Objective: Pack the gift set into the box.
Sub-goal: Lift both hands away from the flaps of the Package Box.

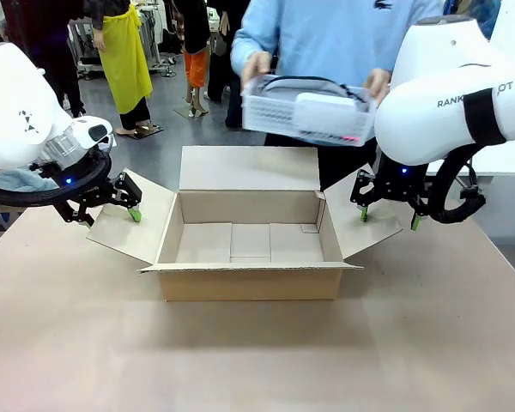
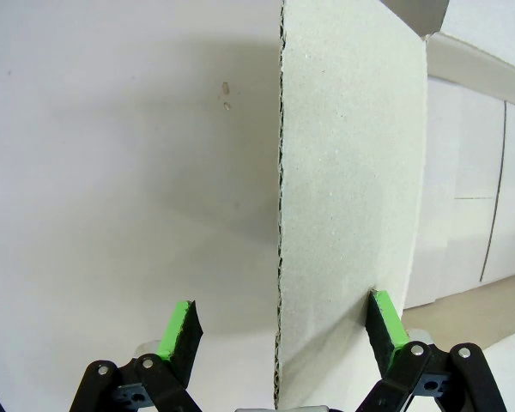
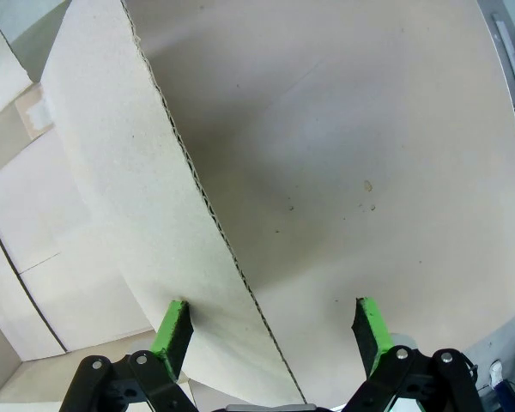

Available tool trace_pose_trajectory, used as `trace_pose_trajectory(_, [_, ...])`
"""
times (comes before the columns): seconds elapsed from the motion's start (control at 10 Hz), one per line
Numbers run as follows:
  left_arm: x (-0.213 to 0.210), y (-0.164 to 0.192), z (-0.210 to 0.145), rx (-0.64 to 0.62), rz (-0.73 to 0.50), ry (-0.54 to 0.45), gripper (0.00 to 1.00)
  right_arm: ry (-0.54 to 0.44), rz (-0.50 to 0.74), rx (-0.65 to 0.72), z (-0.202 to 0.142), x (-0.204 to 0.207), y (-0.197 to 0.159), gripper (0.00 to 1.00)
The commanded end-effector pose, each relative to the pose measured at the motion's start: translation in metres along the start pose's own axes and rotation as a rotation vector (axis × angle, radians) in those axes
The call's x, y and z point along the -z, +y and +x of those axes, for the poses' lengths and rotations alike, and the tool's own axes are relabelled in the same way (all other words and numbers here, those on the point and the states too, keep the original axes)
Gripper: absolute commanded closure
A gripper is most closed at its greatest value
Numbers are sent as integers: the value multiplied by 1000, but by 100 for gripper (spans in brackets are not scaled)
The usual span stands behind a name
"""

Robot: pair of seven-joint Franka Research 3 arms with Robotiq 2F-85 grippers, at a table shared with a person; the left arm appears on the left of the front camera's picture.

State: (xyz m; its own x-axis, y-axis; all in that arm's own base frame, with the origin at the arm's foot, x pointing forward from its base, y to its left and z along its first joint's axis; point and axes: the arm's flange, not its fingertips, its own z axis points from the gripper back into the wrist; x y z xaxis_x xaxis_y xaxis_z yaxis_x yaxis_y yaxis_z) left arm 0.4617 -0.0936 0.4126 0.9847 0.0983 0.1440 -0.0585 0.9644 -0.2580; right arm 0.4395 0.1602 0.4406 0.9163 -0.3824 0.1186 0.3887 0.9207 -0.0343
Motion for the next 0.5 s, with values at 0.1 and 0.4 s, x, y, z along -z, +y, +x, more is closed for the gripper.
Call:
trace_pose_trajectory(0.1, [-2,0,0,-7,13,-2,0,-14,-27,1,4,-3,2,0])
trace_pose_trajectory(0.4, [-2,0,0,-7,13,-2,0,-14,-27,1,4,-3,2,0])
